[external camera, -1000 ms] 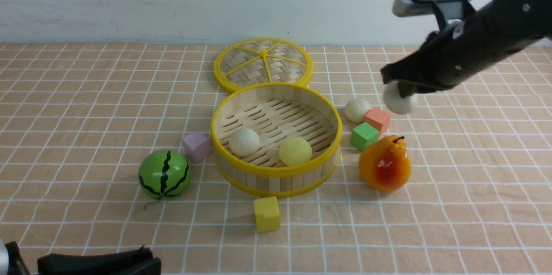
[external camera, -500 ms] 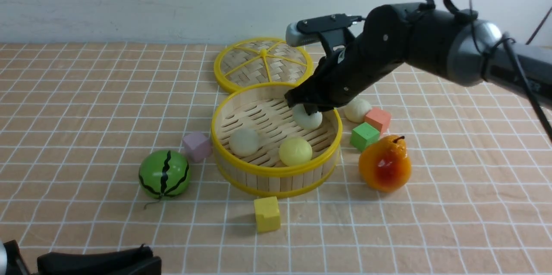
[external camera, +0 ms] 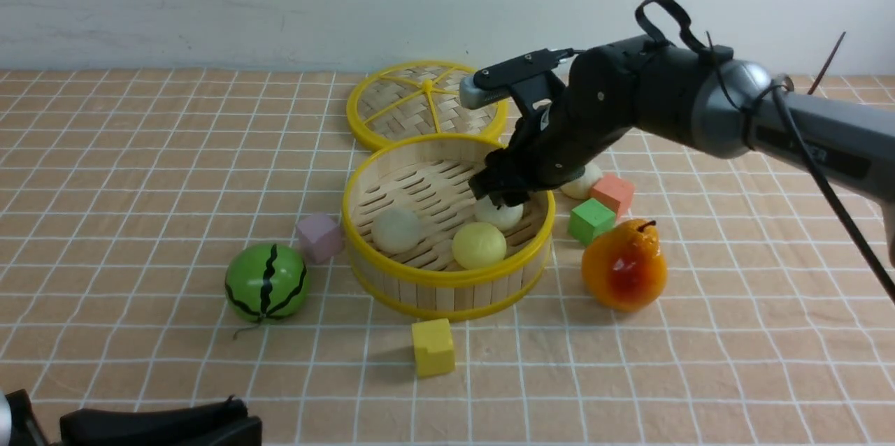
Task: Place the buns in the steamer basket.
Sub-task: Use the right arm to put the steamed stuffed bun into the steamer, then use the right arm to grab a steamed stuffed bun
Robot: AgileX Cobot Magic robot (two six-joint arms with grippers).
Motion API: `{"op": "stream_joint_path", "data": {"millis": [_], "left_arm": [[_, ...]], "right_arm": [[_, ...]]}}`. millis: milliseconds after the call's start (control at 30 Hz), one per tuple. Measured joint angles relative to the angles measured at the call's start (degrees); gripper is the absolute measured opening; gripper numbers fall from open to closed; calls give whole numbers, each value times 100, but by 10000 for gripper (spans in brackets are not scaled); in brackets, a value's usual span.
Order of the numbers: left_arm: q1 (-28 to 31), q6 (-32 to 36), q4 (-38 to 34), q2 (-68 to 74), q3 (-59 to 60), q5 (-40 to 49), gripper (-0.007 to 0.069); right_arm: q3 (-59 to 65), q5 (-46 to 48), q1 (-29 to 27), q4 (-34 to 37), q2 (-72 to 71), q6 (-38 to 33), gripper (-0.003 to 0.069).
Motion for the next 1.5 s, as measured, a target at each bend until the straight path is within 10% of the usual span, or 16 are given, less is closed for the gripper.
{"op": "stream_joint_path", "data": {"millis": [167,500,1500], "left_arm": [[0,0,0,0,0,0,94],[0,0,0,0,0,0,101],[0,0,0,0,0,0,113]], "right_arm": [[-40,275,-156,-126,-624,374,513],[-149,605,-1149,-263,14,1107,365],[-868,-320,-1251,333,1138,876,283]]}}
